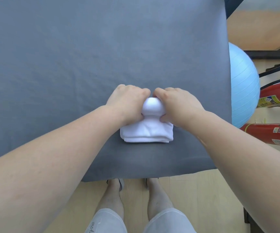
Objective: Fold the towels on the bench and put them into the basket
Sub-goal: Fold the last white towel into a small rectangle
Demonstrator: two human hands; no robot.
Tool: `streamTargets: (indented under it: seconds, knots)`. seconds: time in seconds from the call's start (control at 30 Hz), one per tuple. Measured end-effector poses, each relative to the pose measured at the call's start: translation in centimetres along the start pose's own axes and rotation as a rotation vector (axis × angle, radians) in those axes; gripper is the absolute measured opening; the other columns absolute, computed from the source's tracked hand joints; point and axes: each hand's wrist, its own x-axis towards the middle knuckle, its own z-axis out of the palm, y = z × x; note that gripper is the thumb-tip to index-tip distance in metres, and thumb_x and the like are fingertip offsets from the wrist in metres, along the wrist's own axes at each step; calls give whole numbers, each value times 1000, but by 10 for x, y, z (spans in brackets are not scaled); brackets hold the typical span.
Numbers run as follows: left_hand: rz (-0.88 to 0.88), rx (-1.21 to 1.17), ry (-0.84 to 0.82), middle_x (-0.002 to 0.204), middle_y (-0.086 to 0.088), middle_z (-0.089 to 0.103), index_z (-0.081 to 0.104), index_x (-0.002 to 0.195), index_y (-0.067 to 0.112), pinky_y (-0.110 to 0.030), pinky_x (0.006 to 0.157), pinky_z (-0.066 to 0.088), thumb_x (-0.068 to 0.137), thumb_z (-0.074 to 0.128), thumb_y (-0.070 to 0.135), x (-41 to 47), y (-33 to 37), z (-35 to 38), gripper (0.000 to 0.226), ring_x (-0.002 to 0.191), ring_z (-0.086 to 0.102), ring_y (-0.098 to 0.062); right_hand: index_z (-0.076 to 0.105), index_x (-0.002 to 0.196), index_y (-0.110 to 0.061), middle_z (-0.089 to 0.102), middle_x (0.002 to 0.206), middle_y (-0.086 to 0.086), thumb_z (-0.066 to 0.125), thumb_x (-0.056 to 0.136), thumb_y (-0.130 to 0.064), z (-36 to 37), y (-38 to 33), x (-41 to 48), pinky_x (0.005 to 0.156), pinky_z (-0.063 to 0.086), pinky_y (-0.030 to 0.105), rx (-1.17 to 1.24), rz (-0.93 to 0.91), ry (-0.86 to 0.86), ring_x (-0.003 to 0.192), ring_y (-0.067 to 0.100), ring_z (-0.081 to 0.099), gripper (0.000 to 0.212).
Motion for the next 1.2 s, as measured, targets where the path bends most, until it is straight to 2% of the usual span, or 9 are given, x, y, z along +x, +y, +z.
streamTargets:
  seconds: [0.1,0.2,0.3,0.37,0.47,0.67,0.87,1.07,1.2]
  knots:
    - [-31,42,220,66,5,39,43,83,20,-35,59,26,73,67,14,4,-8,0,27,62,38,-26,46,81,-15,38,75,1,71,60,2,7,-2,5,55,25,34,-116,-14,411,65,26,37,37]
    - [13,98,463,63,-2,53,67,87,12,-31,53,24,61,69,1,2,-13,11,29,53,43,-26,61,90,-13,53,84,5,71,63,-3,19,-2,-1,58,34,36,-68,-19,640,69,29,45,30]
    - [76,93,592,98,-7,72,69,117,8,-35,62,41,76,60,5,-13,-13,36,43,73,62,-30,60,130,-12,62,127,12,82,72,-28,35,-2,-19,89,51,46,58,-102,504,112,36,61,63]
    - [70,82,563,131,-11,65,60,133,6,-45,89,49,86,52,12,-27,-10,51,48,108,65,-32,51,143,-11,52,145,15,80,78,-27,48,-1,-30,104,46,51,23,-100,437,133,37,51,74]
    - [34,-17,426,153,-16,43,45,146,2,-57,114,31,94,46,27,-47,4,61,58,141,43,-34,42,150,-10,38,158,14,70,90,-26,63,-2,-36,114,37,52,-15,-69,430,146,35,35,69]
    - [-46,-40,226,166,-12,10,16,158,5,-55,122,7,92,36,56,-64,17,78,86,154,6,-29,25,157,-9,16,166,16,60,92,-15,83,-11,-50,119,23,61,-110,-19,355,152,38,18,75]
    - [-58,5,101,165,-1,-21,-16,157,16,-55,121,-11,91,16,71,-51,7,84,91,152,-19,-21,7,160,-11,-4,168,15,22,96,-59,50,-29,-43,122,-2,61,-38,75,141,155,33,-9,82]
    - [-41,-62,119,167,1,-16,-6,159,16,-58,121,-6,98,23,55,-54,9,82,78,152,-17,-20,3,161,-14,-9,168,11,9,102,-53,26,-40,14,122,-6,59,-47,203,325,155,29,-11,71]
    - [-48,-493,354,163,-6,28,38,151,9,-54,120,19,94,32,26,-53,2,65,60,150,25,-23,-3,161,-20,-15,168,5,9,102,-51,53,-33,24,122,-9,58,-13,251,283,154,26,-18,68]
